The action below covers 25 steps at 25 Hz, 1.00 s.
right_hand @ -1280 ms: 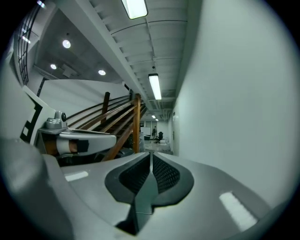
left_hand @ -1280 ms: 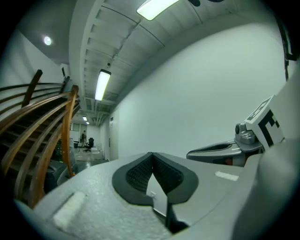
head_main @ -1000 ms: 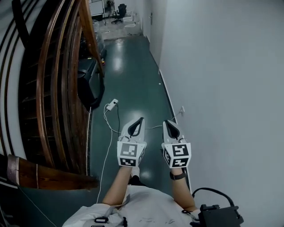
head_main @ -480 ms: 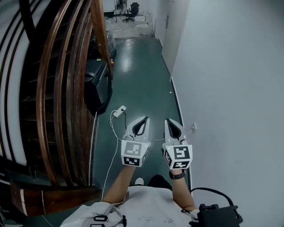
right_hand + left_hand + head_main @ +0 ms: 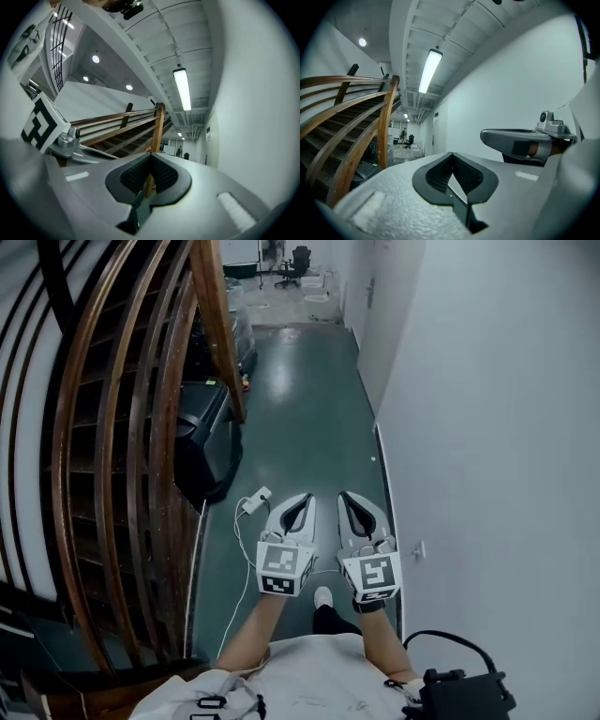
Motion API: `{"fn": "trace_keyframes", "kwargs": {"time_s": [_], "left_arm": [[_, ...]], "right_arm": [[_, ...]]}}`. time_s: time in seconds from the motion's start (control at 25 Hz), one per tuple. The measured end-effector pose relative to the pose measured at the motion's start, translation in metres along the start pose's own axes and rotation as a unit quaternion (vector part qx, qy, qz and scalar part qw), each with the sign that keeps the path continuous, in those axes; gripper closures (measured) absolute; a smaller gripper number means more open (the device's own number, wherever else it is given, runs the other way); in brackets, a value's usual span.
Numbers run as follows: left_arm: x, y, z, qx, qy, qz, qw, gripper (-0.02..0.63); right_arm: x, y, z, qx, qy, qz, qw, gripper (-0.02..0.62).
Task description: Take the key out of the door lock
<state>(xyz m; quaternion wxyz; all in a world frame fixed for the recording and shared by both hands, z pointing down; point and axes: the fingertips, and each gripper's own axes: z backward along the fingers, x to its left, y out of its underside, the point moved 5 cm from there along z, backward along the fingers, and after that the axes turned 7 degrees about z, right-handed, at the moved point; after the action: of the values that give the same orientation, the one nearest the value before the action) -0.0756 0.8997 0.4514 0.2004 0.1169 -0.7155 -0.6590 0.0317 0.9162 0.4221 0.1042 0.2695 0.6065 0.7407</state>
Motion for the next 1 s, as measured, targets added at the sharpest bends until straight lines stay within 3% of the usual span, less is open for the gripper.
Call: {"fn": "trace_keyframes", "kwargs": {"time_s": [0.32, 0.64, 0.84, 1.0], "left_arm": [[0.029, -0.035, -0.131, -0.031, -0.033, -0.052, 0.9976, 0.607], [0.076, -0.031, -0.213, -0.026, -0.049, -0.037, 0.9978, 0.609], [0.137, -0.036, -0.29, -0.032, -0.051, -0.035, 0.9976, 0.607], [0.194, -0.054, -0.362, -0.055, -0.027, -0.006, 0.9981, 0.607]], "right_arm": [[-0.102, 0.026, -0.103, -0.003, -0.011, -0.016, 1.0, 0.592], [-0.133, 0.072, -0.188, 0.027, -0.063, -0.059, 0.996, 0.592], [-0.148, 0.1, -0.274, 0.031, -0.079, -0.054, 0.995, 0.592], [-0.176, 0.113, -0.362, 0.033, -0.068, -0.044, 0.996, 0.592]]}}
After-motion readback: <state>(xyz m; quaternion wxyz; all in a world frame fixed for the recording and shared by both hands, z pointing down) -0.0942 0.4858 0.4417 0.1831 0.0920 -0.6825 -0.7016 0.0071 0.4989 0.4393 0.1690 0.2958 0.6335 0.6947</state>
